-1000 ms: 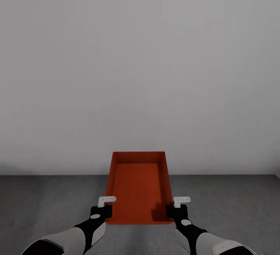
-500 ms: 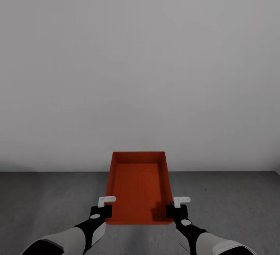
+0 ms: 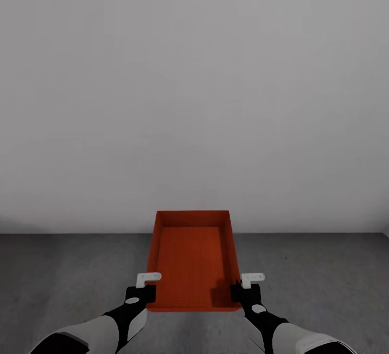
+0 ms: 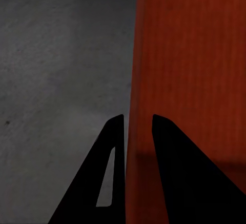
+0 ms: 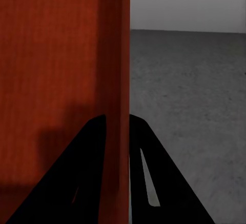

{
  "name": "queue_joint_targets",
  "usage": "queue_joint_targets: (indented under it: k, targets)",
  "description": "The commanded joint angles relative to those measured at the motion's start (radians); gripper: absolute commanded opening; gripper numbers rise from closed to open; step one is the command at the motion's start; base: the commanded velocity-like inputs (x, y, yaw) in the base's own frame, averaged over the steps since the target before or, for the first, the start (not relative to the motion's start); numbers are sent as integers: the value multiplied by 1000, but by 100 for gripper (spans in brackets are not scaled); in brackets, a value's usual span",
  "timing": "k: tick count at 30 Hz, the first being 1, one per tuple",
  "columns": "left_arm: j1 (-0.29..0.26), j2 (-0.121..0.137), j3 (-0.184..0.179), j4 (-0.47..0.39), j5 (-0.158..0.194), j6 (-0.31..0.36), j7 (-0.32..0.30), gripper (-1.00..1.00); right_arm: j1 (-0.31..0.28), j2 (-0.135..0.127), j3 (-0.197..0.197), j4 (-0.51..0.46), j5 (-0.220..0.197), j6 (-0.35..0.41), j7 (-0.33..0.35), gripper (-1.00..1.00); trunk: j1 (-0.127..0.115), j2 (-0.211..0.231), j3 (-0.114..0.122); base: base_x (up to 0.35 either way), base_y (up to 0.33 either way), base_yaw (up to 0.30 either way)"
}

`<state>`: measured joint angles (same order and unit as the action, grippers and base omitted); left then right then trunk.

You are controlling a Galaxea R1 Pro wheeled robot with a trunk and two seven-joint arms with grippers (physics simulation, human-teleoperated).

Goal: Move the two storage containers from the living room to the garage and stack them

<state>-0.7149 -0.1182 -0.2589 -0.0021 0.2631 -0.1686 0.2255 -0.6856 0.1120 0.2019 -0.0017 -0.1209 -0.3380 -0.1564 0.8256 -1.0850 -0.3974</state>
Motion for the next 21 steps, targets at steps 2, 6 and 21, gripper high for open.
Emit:
queue_joint_targets:
  k: [2, 6, 21]
  targets:
    - [-1, 31, 67, -3, -4, -68, 8, -100, 0, 0, -32, 3, -19, -4, -2, -100, 8, -15, -11, 0, 0, 0]
    - [-1, 31, 67, -3, -4, -68, 8, -100, 0, 0, -32, 3, -19, -4, -2, -100, 23, -43, -30, 0, 0, 0]
    - [-1, 31, 67, -4, -2, -68, 9, -100, 0, 0, -32, 3, -19, -4, -2, -100, 81, -148, -101, 0, 0, 0]
